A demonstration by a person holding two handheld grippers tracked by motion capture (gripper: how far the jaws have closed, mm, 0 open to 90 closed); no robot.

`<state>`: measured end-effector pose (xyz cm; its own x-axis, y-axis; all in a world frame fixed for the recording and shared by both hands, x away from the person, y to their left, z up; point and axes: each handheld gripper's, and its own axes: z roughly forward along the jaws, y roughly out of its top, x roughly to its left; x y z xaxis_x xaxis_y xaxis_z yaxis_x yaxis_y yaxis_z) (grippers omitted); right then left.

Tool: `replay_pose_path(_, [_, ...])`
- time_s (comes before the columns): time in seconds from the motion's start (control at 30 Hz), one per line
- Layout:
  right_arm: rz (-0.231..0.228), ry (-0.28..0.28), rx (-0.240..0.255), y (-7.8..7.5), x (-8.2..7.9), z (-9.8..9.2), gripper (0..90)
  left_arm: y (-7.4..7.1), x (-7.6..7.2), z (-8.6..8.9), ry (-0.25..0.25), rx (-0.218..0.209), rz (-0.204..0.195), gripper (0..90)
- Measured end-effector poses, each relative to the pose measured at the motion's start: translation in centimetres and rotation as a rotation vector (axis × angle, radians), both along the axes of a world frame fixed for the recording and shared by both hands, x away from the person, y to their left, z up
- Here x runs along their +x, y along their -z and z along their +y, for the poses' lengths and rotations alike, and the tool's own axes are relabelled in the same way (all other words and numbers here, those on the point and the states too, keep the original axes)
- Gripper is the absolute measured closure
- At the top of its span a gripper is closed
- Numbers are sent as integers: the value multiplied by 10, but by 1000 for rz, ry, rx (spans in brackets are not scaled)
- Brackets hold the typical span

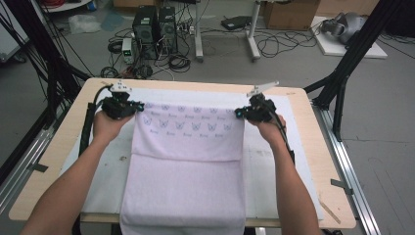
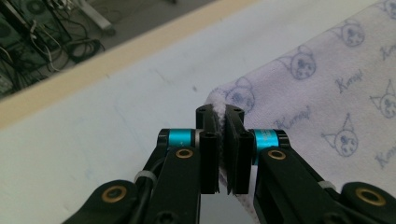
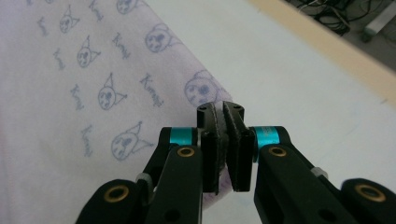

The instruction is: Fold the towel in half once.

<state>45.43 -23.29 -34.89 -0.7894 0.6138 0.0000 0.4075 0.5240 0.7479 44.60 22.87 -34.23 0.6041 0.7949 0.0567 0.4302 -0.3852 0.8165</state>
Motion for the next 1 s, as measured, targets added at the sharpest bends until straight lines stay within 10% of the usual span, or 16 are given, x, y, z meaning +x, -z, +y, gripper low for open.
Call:
replay_pose_path(0.13, [-46,19,5,-37,20,0,851,-28,12,2,-12,-44,-54,847])
replay_pose_path(0.2, [-71,45,4,-40,26,0,657,-23,16,4,-36,-27,-22,705])
replay_pose_path(0.37, [2,58,24,-10,22,-6,510,14,9,21,-8,-51,76,577])
replay_pose_path(0.5, [66,30,5,14,6,-8,476,34,-10,32,24,-68,78,563])
replay_pose_path(1.0, [50,-66,26,66,-61,3,538,77,-70,17,204,-35,102,640])
